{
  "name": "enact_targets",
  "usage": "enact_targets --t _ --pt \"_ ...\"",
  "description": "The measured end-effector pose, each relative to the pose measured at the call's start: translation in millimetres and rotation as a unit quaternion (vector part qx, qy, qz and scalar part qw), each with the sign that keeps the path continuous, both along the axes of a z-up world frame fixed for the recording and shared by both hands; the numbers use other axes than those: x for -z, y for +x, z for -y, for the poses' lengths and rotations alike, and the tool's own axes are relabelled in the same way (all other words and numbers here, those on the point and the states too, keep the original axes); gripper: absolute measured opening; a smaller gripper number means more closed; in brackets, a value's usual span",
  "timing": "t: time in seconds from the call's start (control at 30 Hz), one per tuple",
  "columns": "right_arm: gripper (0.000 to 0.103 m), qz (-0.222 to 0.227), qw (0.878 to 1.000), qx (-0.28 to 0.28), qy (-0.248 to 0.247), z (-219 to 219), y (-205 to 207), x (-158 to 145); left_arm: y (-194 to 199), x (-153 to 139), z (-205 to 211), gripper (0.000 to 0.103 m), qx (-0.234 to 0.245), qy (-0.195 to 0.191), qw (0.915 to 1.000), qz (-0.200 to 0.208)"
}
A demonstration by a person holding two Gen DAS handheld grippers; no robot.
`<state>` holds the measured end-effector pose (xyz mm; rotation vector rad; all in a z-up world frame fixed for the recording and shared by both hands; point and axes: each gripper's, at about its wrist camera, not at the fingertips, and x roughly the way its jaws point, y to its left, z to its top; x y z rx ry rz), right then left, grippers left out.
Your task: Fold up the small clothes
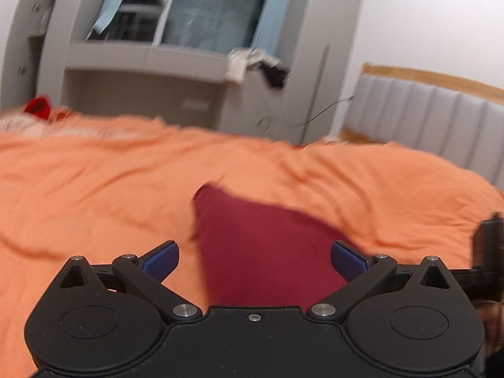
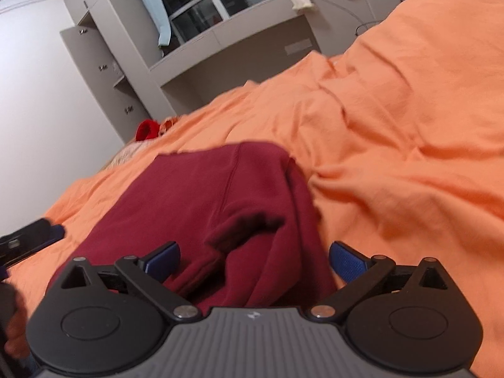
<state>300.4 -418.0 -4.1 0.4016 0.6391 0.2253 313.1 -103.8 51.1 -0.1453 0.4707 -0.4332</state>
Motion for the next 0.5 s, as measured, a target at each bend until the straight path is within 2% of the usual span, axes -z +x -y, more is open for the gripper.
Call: enact_targets --t 0.07,0.13,0.2,0.4,0.5 --pt "0.103 -0.004 1.0 0.007 -0.001 0 -3 3 10 10 -7 0.102 -0.004 -0.005 0.9995 -0.032" --pt "0.103 -0.012 1.0 0.016 0.018 6 -6 7 16 22 -14 0.102 -0.004 -0.01 0.9981 -0.061" --pt "0.1 -0.019 0.999 0.026 0.033 11 -9 12 17 34 -20 0.102 0.001 -0.02 0.9968 -0.077" --pt "0.098 -0.014 0.999 0.026 0.022 10 -12 15 18 54 -20 0.103 0.012 -0.025 0.9956 -0.09" --pt "0.101 -0.011 0.999 0.024 0.032 12 -11 20 20 62 -17 0.103 0.012 -0.031 0.9951 -0.093"
